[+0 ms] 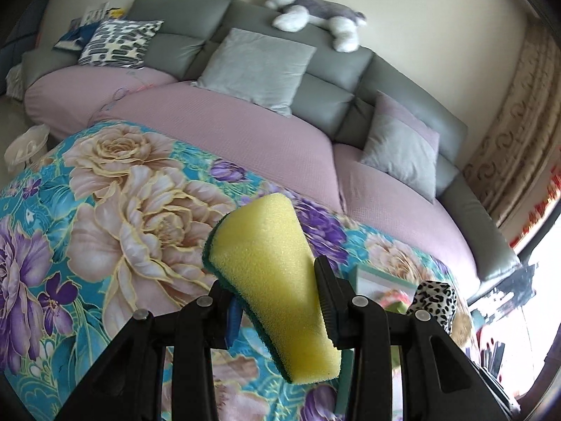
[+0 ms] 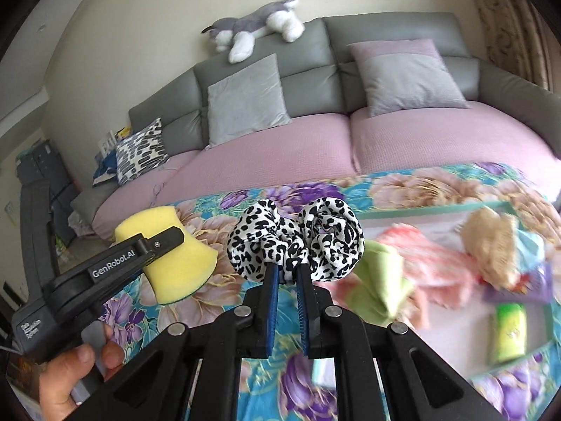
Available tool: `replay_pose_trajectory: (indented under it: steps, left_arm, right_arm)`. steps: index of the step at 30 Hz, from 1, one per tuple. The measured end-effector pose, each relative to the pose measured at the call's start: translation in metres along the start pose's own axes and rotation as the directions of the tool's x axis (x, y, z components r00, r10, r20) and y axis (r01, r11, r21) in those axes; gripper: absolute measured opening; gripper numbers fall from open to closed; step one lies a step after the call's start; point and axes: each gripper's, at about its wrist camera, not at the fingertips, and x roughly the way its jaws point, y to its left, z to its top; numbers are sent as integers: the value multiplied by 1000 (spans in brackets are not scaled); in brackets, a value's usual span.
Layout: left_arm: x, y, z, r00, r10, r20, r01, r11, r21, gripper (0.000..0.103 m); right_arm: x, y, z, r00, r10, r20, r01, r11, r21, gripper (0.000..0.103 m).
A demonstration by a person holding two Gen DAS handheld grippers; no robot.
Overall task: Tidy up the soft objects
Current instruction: 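Carry the sponge with the left gripper while the right carries the scrunchie over the tray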
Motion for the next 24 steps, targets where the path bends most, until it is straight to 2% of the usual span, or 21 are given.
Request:
replay_pose_trajectory:
  steps: [7, 17, 21, 24]
  left_arm:
    - [-9, -29, -20, 999, -40, -31, 42, 995, 88, 39]
    - [-3, -70, -39, 992, -102, -76, 114, 976, 187, 40]
    - [4, -90, -50, 980, -146, -137, 173, 961, 216, 40]
    - [11, -108, -62, 958, -199, -208, 245, 942, 228, 40]
  right_arm:
    - [-28, -29, -15, 998, -68, 12, 68, 996, 56, 11]
    - [-31, -91, -26, 980, -197, -5, 195, 967, 165, 11]
    - [-30, -109, -30, 972, -234, -15, 232, 953, 195, 11]
    - [-31, -121, -32, 964, -264, -24, 263, 941, 214, 11]
